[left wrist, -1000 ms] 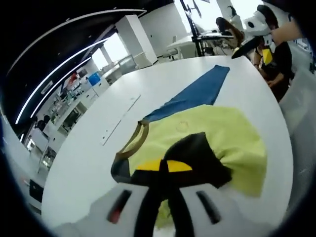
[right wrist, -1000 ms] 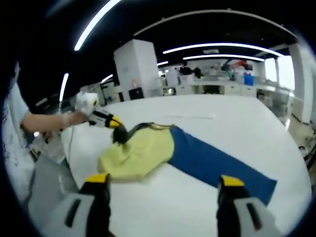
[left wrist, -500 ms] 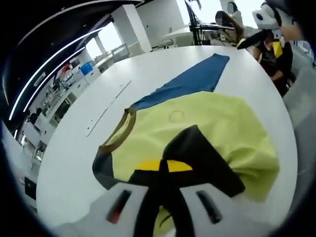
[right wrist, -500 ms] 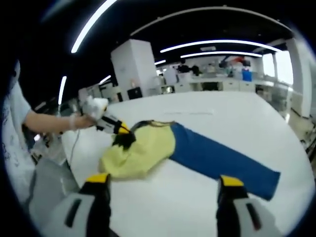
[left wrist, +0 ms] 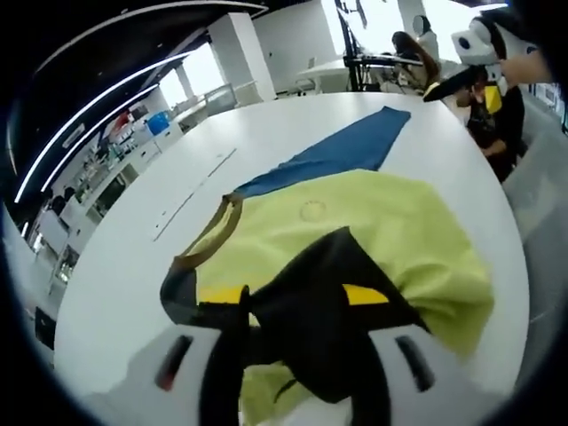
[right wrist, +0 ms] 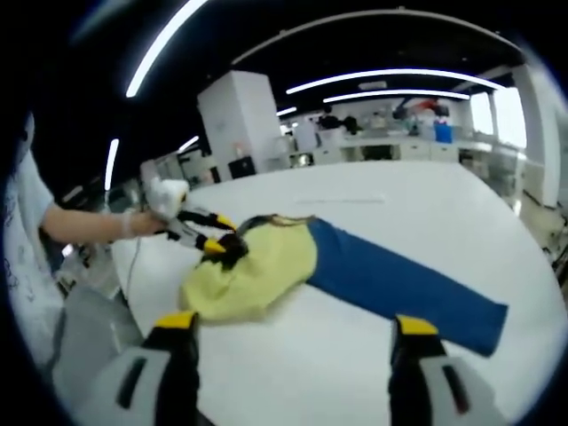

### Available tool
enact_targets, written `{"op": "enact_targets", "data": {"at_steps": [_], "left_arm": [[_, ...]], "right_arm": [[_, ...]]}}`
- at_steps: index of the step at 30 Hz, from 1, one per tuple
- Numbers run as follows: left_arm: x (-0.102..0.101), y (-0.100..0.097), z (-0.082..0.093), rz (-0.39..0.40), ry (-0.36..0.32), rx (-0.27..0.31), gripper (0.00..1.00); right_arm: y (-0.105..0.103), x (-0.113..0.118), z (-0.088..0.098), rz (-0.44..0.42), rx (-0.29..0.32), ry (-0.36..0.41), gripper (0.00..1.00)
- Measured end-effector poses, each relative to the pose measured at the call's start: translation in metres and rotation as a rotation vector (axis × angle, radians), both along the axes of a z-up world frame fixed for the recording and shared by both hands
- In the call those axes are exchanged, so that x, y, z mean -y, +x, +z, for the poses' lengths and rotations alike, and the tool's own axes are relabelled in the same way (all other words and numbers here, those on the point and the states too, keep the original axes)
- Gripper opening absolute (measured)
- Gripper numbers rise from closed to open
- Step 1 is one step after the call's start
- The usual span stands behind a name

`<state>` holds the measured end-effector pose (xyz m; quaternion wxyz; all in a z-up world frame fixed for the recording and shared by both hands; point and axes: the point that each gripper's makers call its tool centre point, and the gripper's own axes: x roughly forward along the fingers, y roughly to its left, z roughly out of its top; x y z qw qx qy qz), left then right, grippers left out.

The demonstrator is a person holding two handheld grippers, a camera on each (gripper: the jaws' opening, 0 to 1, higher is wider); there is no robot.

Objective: Fold the garment on the visible template until the final outline fits inside the template.

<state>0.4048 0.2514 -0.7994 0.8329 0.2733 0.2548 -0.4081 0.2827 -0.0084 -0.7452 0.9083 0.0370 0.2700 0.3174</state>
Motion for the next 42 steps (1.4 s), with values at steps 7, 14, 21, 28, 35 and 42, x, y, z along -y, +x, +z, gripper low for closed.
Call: {"op": "enact_targets", "data": {"at_steps": [7, 14, 21, 28, 35, 42], "left_arm": [[-0.007, -0.003, 0.013, 0.057, -0.133, -0.032, 0.63], [-0.014, -0.006, 0.027, 0.161, -0.308, -0.09, 0.71], [-0.023, -0.024, 0.034, 0.228, -0.404, -0.132, 0.67], [-0.045, -0.034, 0.03, 0.3, -0.458, -0.17, 0.63], [-0.056, -0.048, 0.023, 0.355, -0.502, -0.213, 0.6], [-0.065, -0.056, 0.006, 0.404, -0.537, -0.273, 0.52]], "right_arm": [[-0.001, -0.003, -0.001, 0.01, -0.005, 0.003, 0.89], [-0.001, -0.003, -0.004, 0.018, -0.011, 0.005, 0.89], [-0.002, -0.007, -0.003, 0.021, -0.007, 0.004, 0.89], [-0.002, -0.011, -0.003, 0.026, -0.009, 0.006, 0.88], [-0.002, -0.015, -0.002, 0.037, -0.01, 0.007, 0.88], [-0.002, -0.017, -0.002, 0.041, -0.01, 0.008, 0.87]]}}
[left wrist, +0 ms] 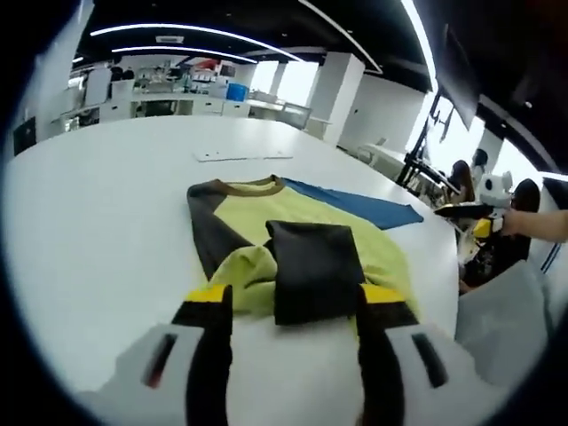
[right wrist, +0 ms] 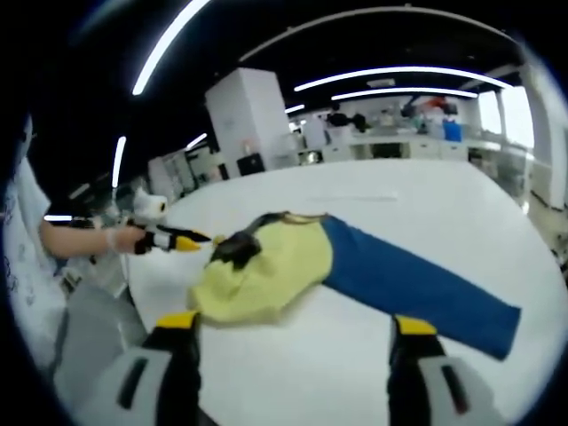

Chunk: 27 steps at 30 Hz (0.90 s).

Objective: Fold the garment on the visible template until the final outline fits inside the template.

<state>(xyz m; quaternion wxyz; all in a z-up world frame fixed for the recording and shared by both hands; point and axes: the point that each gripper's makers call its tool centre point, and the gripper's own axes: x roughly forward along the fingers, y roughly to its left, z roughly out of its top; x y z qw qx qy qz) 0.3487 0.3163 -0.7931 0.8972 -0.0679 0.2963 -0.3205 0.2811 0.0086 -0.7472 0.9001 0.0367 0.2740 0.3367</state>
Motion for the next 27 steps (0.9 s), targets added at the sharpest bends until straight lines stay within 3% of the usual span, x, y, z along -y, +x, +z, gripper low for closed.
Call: {"op": "enact_targets", "data": {"at_steps": [7, 20, 27], "left_arm": [[0.001, -0.006, -0.016, 0.043, -0.055, -0.073, 0.4], [0.004, -0.003, -0.036, 0.082, -0.068, -0.122, 0.29], [0.011, -0.003, -0.034, 0.097, -0.116, -0.148, 0.16]], "right_arm": [[-0.001, 0.001, 0.001, -0.005, 0.0, 0.004, 0.88], [-0.005, 0.003, 0.001, -0.019, -0.001, 0.005, 0.87], [-0.008, 0.006, -0.002, -0.033, -0.008, 0.009, 0.87]]}}
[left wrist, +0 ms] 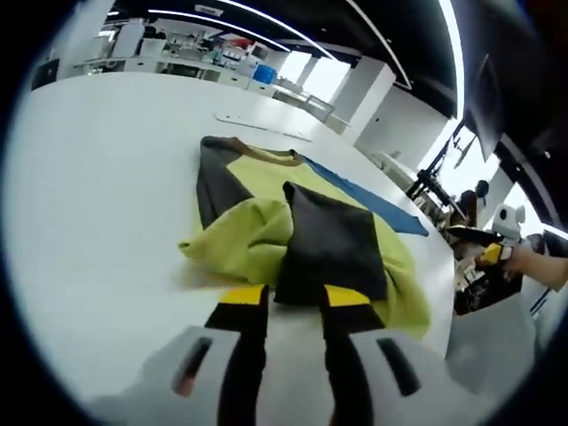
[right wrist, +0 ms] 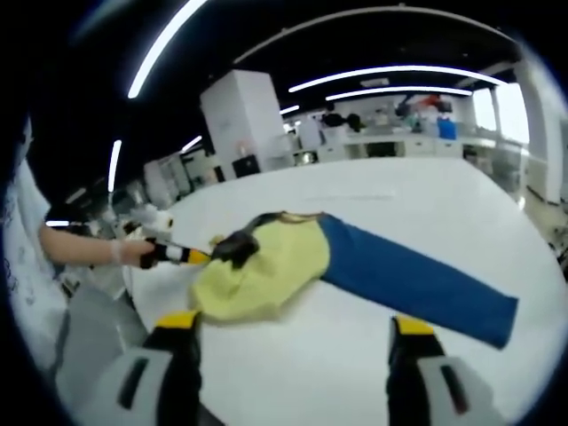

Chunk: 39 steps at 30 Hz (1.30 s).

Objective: Fold the garment on the visible template until the final outline fits inside the template.

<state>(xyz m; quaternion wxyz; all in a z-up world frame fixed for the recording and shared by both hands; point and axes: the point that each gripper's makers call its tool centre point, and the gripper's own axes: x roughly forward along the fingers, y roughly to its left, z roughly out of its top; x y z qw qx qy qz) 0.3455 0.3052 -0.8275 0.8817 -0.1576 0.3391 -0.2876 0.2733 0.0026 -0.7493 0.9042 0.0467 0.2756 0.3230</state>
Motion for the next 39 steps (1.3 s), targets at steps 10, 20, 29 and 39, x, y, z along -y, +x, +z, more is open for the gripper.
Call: {"op": "enact_targets", "data": {"at_steps": [10, 20, 29, 39], "left_arm": [[-0.002, 0.0, 0.007, 0.017, -0.029, 0.014, 0.01], [-0.026, -0.003, 0.029, 0.03, -0.076, 0.043, 0.0], [-0.078, 0.002, 0.045, 0.066, -0.035, 0.077, 0.0], [-0.147, -0.009, 0.042, 0.141, 0.068, 0.031, 0.0]], "right_arm": [[-0.001, -0.002, -0.001, 0.004, -0.002, 0.0, 0.86], [0.0, -0.009, 0.0, 0.018, -0.002, -0.001, 0.86], [-0.001, -0.018, -0.002, 0.031, -0.011, 0.003, 0.86], [-0.001, -0.025, -0.003, 0.049, -0.023, 0.005, 0.86]]}}
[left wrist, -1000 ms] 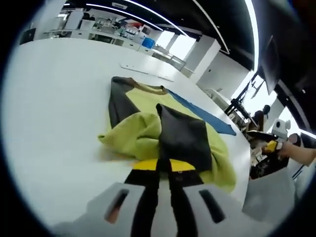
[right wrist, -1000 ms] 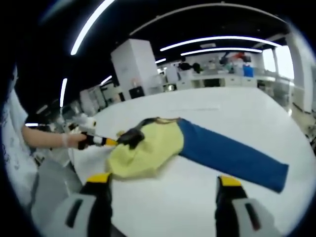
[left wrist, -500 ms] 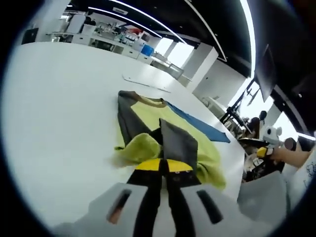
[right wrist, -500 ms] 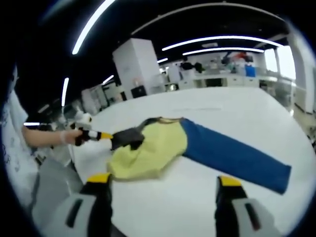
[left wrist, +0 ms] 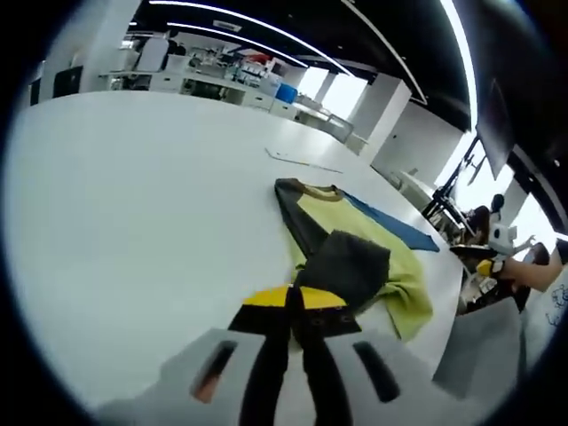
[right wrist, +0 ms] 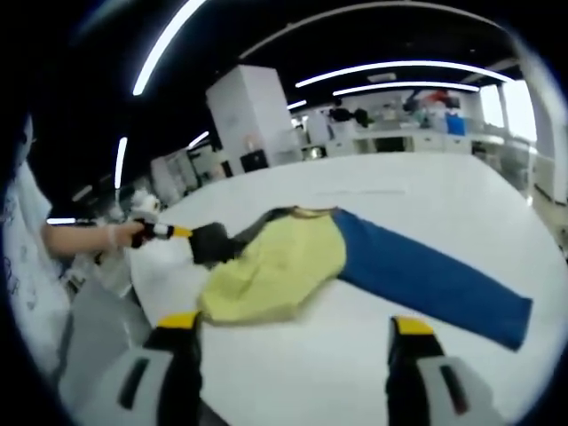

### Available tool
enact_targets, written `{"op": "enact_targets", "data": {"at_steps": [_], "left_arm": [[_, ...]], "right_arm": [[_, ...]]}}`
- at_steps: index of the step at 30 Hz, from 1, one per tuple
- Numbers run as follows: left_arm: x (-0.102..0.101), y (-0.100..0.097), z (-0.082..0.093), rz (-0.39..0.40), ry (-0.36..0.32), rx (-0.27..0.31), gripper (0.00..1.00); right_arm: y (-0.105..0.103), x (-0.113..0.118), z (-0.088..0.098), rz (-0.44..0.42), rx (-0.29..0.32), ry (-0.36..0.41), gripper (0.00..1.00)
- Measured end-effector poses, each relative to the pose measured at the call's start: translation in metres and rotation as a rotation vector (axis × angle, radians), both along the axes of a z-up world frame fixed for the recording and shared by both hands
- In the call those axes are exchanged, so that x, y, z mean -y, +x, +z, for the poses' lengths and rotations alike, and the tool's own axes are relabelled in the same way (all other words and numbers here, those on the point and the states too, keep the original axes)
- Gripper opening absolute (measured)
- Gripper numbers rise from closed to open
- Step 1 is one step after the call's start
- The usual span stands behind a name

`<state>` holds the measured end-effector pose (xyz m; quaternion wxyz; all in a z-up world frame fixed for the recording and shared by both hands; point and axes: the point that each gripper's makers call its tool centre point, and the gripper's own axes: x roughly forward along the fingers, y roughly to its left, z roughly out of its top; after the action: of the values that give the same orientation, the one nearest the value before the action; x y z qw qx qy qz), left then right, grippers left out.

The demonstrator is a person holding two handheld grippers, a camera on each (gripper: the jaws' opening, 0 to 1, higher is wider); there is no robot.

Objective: Fold the garment on the visible template until the final outline fits inside the template.

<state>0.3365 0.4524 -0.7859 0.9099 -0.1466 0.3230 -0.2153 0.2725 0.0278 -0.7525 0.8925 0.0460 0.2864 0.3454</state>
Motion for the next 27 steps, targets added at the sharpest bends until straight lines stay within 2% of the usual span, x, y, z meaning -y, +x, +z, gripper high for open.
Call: {"op": "enact_targets", "data": {"at_steps": [7, 14, 23, 27], "left_arm": [[-0.042, -0.006, -0.009, 0.062, 0.05, -0.033, 0.0], [-0.07, -0.008, -0.01, 0.092, 0.072, -0.047, 0.0], [-0.111, -0.001, -0.007, 0.128, 0.118, -0.049, 0.0], [-0.138, 0.001, -0.01, 0.165, 0.145, -0.06, 0.0]], "right_arm": [[0.002, -0.009, 0.0, 0.015, -0.004, 0.002, 0.87], [0.008, -0.014, 0.003, 0.022, 0.014, -0.001, 0.89], [0.011, -0.008, -0.002, 0.011, 0.003, -0.032, 0.91], [0.012, -0.007, -0.004, 0.0, -0.004, -0.03, 0.91]]}}
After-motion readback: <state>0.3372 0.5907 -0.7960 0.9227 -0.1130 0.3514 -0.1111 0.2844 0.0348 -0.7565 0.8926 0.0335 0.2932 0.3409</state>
